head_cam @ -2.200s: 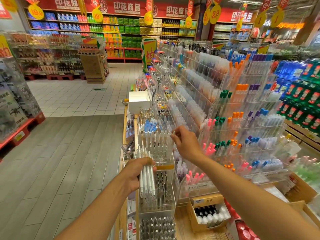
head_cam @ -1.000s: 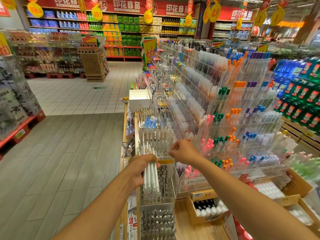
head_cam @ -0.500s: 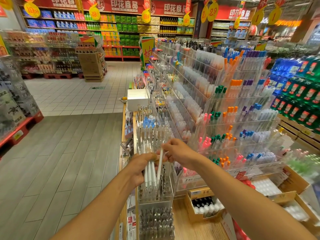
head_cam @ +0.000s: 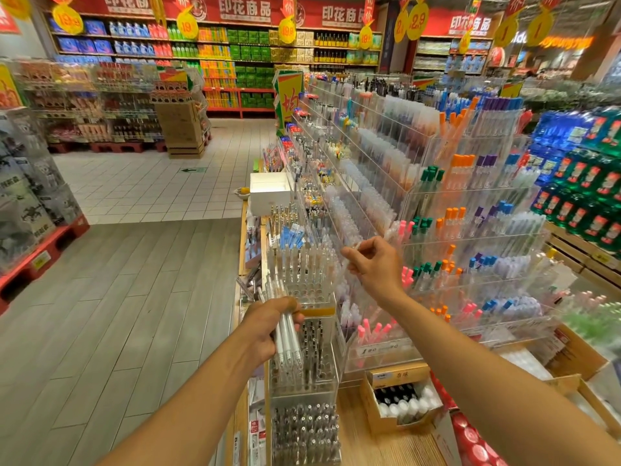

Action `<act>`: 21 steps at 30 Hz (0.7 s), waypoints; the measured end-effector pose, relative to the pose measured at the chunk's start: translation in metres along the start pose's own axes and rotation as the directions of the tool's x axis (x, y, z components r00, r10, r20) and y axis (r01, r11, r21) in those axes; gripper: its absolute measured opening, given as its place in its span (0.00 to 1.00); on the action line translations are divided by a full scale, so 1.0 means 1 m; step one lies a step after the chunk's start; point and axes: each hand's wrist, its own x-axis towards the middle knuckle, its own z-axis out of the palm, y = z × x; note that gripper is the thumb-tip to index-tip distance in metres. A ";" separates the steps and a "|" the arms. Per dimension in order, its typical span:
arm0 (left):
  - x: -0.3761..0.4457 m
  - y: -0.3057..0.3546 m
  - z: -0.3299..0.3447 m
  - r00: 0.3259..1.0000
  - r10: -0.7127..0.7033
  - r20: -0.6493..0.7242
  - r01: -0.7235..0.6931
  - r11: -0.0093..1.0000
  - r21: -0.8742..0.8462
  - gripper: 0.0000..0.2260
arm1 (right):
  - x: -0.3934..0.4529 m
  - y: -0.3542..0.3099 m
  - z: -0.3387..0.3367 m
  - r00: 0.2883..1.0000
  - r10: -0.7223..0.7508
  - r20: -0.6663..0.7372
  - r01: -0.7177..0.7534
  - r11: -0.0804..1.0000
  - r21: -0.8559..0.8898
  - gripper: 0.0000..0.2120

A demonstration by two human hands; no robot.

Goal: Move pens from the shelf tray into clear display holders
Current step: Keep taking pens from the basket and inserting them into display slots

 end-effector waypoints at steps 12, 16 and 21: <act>0.005 -0.001 -0.005 1.000 0.004 -0.008 -0.004 1.000 0.020 0.09 | -0.004 0.019 0.016 0.988 -0.035 0.150 0.075 0.959 -0.273 0.15; 0.007 -0.002 -0.003 1.000 0.008 -0.029 -0.007 1.000 0.026 0.12 | -0.003 0.022 0.025 0.989 -0.049 0.138 0.084 0.961 -0.263 0.16; 0.009 -0.005 0.000 0.999 0.012 -0.035 -0.010 0.999 0.032 0.19 | -0.004 0.022 0.031 0.977 -0.096 0.188 0.165 0.904 -0.393 0.16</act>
